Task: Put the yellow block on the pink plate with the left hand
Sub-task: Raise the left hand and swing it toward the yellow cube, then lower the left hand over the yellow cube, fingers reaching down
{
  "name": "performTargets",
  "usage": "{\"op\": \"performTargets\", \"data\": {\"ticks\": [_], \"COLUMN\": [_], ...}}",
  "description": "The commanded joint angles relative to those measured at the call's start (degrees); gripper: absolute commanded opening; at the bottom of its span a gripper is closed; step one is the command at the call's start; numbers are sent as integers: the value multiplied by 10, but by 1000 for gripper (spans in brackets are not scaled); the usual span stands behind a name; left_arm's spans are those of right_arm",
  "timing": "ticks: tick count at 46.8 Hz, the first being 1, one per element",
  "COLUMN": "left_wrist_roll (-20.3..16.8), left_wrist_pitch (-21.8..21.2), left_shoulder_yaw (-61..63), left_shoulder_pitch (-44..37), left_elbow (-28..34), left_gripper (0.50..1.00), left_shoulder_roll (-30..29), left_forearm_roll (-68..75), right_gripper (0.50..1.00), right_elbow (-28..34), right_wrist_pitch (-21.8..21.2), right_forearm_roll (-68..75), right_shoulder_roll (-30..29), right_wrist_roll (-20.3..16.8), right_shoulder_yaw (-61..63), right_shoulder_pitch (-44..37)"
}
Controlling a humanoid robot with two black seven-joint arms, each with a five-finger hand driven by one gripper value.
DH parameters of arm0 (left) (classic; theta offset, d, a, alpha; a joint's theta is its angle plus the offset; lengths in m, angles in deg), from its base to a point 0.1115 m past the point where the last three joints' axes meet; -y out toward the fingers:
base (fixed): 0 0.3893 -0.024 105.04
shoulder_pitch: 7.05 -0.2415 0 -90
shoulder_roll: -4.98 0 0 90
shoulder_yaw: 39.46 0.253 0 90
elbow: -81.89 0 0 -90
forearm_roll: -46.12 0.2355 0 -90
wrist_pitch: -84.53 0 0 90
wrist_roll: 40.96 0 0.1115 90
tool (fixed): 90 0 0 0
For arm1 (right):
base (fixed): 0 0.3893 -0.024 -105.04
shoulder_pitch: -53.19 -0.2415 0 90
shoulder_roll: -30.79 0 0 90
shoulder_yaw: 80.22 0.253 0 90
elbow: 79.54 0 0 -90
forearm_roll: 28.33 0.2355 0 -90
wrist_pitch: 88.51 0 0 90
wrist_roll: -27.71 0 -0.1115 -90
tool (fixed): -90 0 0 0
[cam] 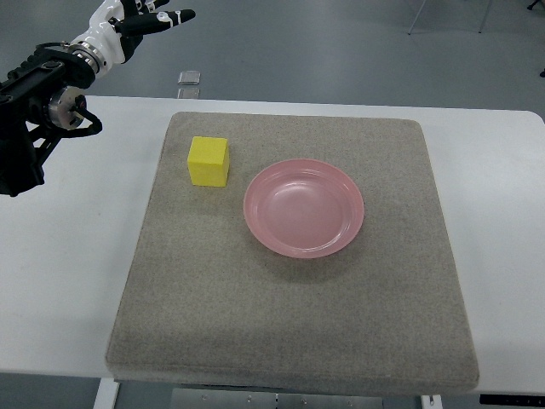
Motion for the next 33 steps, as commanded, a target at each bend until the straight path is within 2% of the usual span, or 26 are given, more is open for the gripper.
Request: {"op": "performTargets", "data": {"ticks": [1,11,22,33], "left_wrist_roll": [0,3,8,26], "left_wrist_pitch": [17,54,118,209], "left_shoulder_yaw": [22,82,89,107], "left_shoulder_pitch": [0,18,40,67], "left_elbow": [-23,-84,-89,-88], "left_gripper": [994,992,992,992], "left_shoulder_roll": [-25,-82,-113,-137], "left_forearm_roll": [17,73,155,222], "right_gripper": [924,924,924,924], "right_elbow": [0,0,0,0], "right_wrist_pitch": [0,0,0,0], "right_forearm_roll": [0,0,0,0], "right_shoulder_roll": [0,0,0,0], "right_wrist_roll": [0,0,0,0], "right_shoulder_yaw": [0,0,0,0], "right_shoulder_pitch": [0,0,0,0]}}
